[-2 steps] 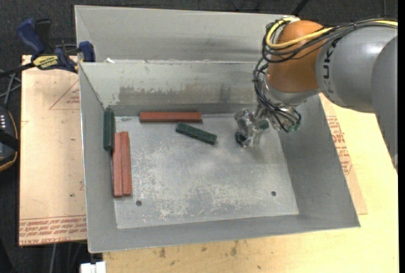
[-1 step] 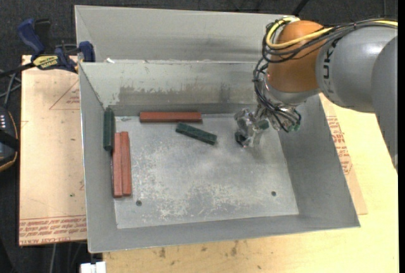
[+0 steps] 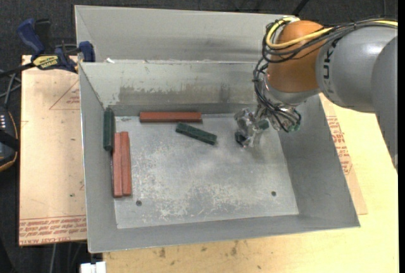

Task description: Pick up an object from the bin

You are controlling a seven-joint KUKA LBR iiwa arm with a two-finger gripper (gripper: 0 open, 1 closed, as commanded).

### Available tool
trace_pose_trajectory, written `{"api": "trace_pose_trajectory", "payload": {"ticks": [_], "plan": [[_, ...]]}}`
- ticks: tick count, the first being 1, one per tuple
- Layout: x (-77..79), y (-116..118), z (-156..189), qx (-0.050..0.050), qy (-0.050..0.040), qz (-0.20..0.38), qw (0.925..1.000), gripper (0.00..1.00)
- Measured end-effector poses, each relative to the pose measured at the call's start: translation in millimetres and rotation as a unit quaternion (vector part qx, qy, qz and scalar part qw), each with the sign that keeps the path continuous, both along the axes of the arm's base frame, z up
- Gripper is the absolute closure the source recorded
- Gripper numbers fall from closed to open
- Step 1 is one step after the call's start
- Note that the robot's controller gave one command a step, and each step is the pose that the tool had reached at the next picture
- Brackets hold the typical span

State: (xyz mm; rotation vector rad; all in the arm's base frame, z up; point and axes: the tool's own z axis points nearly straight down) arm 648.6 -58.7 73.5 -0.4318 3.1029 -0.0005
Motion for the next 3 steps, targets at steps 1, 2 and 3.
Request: {"api": "trace_pose_trajectory", "payload": {"ticks": [1, 2, 3], "plan": [[0.0, 0.0, 0.0, 0.000, 0.0000, 0.000, 1.0000, 1.00], [0.0, 0.0, 0.0, 0.000, 0.0000, 0.000, 1.0000, 1.00], [0.0, 0.0, 0.0, 0.000, 0.0000, 0.000, 1.0000, 1.00]]}}
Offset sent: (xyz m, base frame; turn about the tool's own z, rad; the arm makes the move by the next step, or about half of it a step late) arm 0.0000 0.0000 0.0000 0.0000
